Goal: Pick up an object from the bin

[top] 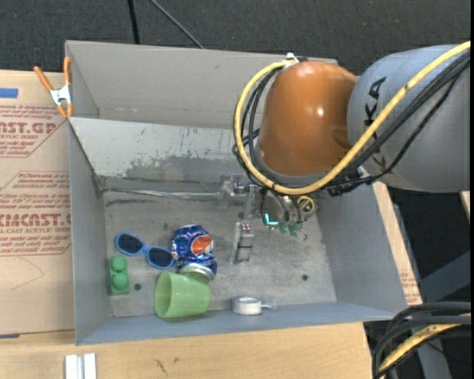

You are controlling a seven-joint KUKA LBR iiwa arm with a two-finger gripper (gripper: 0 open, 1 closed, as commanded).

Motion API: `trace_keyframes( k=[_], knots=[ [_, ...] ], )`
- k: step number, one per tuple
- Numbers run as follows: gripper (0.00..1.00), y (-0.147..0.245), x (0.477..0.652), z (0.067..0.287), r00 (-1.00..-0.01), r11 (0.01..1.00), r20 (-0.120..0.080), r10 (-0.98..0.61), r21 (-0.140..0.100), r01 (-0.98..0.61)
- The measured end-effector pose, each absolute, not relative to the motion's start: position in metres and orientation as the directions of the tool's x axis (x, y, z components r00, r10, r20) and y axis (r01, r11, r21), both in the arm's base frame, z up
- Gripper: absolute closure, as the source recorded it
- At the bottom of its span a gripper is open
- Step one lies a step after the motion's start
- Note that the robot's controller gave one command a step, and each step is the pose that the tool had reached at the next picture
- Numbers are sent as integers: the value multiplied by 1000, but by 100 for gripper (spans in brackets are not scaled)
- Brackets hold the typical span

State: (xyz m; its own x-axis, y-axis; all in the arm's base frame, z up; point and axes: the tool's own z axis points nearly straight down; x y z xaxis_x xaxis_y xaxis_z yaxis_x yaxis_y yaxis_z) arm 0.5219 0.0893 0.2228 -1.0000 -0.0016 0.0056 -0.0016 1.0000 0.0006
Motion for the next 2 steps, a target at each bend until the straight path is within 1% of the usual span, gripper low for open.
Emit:
trace_keyframes(
  k=[1, 2],
  knots=[
    [0, 129, 548, 70, -1000, 1000, -15, -24, 1, -24],
    [100, 130, 545, 72, -1000, 1000, -6, -24, 3, -24]
  ],
)
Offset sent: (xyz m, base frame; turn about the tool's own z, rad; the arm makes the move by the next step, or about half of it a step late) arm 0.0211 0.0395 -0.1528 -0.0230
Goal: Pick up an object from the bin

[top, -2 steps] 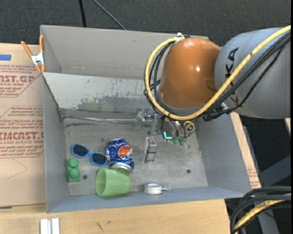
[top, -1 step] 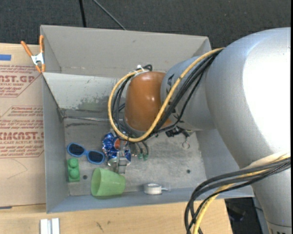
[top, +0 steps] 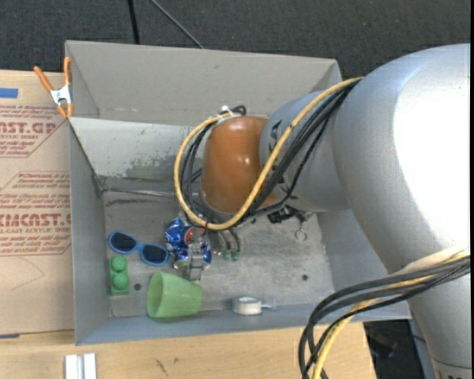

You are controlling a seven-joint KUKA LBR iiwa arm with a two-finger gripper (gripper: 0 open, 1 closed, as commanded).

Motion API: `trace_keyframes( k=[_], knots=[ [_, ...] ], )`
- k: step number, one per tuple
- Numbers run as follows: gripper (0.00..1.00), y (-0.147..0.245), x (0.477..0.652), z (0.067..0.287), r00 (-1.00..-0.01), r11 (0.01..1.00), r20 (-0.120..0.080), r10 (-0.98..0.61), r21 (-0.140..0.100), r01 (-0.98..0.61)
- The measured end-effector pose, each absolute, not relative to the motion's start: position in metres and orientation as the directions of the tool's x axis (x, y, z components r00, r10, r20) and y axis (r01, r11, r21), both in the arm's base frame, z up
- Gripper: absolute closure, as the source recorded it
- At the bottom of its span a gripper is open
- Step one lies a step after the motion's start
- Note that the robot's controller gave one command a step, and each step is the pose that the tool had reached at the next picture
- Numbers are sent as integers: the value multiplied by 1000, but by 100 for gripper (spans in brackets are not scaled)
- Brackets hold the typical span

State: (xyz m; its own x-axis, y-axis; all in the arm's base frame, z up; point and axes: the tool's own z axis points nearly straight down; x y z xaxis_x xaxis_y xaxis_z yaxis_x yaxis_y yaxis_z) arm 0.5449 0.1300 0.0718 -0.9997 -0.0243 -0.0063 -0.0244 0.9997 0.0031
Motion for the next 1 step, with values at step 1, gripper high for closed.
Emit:
trace_keyframes(
  k=[1],
  knots=[
    [100, 115, 510, 235, -999, 999, -9, -39, 2, -39]
  ],
)
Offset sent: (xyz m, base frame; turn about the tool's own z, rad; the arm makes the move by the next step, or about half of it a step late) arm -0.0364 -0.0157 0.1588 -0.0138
